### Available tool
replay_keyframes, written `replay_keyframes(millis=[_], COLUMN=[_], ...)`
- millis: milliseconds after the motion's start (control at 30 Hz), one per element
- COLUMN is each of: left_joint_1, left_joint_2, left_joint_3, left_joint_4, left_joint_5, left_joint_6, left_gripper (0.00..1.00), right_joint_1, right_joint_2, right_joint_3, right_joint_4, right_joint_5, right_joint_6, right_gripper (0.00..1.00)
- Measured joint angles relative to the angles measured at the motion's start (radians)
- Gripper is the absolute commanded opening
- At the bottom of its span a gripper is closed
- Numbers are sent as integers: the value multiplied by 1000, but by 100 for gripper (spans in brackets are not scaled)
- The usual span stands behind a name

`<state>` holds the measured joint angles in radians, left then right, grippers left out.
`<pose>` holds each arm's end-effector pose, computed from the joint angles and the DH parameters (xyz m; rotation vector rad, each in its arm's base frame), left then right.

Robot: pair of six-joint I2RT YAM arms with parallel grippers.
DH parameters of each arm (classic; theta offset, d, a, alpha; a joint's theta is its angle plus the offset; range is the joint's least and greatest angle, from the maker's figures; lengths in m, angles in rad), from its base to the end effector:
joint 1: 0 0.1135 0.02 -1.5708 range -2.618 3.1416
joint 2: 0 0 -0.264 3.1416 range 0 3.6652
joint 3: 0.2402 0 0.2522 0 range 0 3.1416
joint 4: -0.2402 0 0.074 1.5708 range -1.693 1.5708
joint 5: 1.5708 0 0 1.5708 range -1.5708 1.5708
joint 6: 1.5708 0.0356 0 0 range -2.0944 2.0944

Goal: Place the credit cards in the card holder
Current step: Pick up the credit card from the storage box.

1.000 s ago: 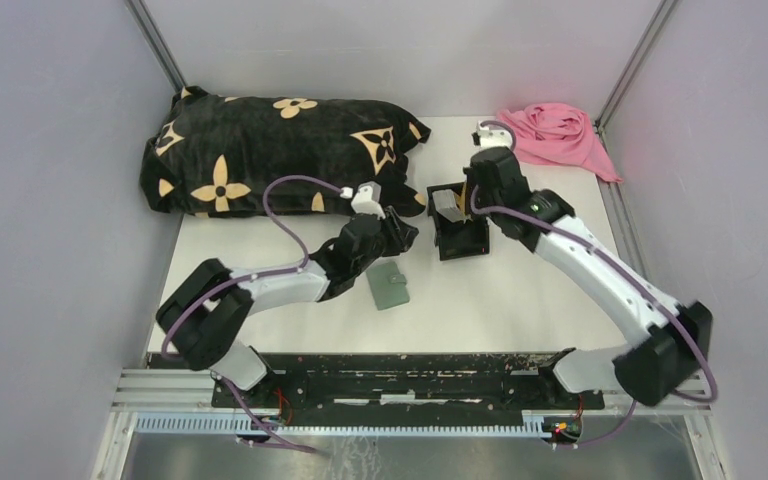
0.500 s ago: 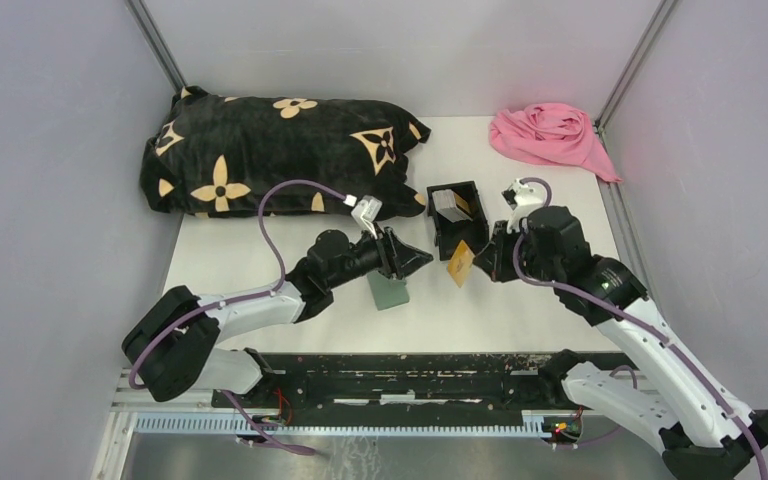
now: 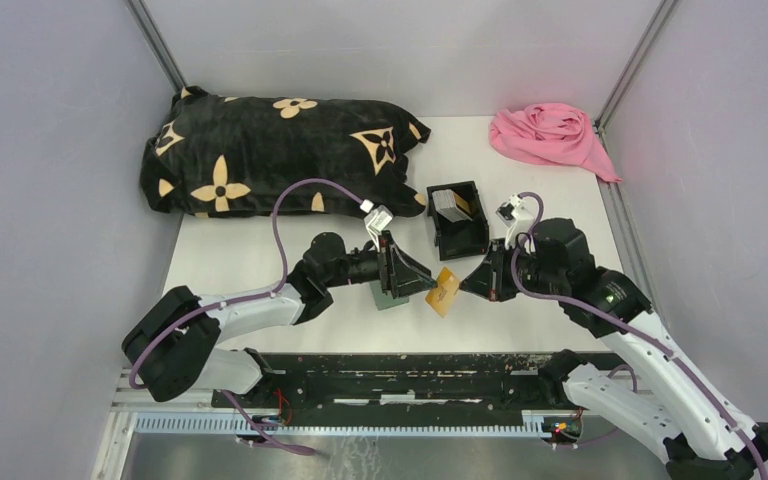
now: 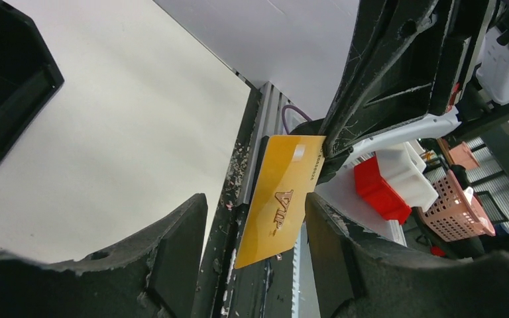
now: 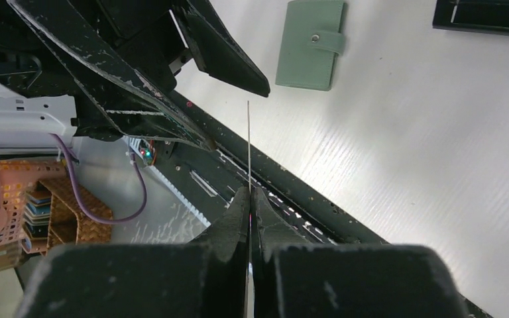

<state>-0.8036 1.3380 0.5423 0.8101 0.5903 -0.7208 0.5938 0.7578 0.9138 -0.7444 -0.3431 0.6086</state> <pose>0.1780 -0.2131 0.2389 0.6076 1.7145 -1.5999 0.1179 0.0940 0.3326 -0.1968 2.3099 1.0283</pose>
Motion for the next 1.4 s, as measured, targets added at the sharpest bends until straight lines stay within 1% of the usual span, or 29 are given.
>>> replay_keyframes(millis=[233,333,367,400,433,467,633,700,733,800,833,867,933,1000,1133,1233,1400], left_joint_1=[0,0,0,0,0,0,1,2,2,4,4,4,4,5,7,7,8], left_joint_2=[0,1,3,6,11,17,45,45,45,45,45,45,45,44,38,24,19], left_joint_3=[-7,-7,-7,-7,-7,-7,-7,-7,-7,-7,-7,-7,-8,-14,-32,-49,-83], left_joint_4=[1,2,3,6,9,9,15,24,28,29,29,31,29,29,30,35,90], left_joint_5=[51,72,77,85,97,103,144,157,161,164,165,164,149,117,37,-25,-93], left_joint_6=[0,0,0,0,0,-1,-11,-14,-14,-14,-14,-14,-14,-14,-26,-63,-138], left_gripper=[60,57,54,49,39,33,4,3,3,3,3,3,3,3,3,3,3], right_joint_1=[0,0,0,0,0,0,0,-3,-5,-6,-5,-5,-5,-5,-5,-5,-5], right_joint_2=[37,56,63,70,78,85,104,113,117,121,121,121,119,107,50,12,10], right_joint_3=[-13,-21,-24,-26,-28,-28,-28,-28,-28,-28,-28,-27,-26,-26,-56,-116,-220], right_joint_4=[58,84,92,98,105,108,117,116,115,116,115,114,111,110,140,184,267], right_joint_5=[-46,-60,-66,-69,-73,-76,-82,-73,-69,-66,-62,-56,-35,-4,39,57,58], right_joint_6=[29,39,42,43,46,46,47,43,41,40,37,34,15,2,-4,-2,17], right_gripper=[1,1,1,1,1,1,1,1,5,26,33,39,44,46,47,46,45])
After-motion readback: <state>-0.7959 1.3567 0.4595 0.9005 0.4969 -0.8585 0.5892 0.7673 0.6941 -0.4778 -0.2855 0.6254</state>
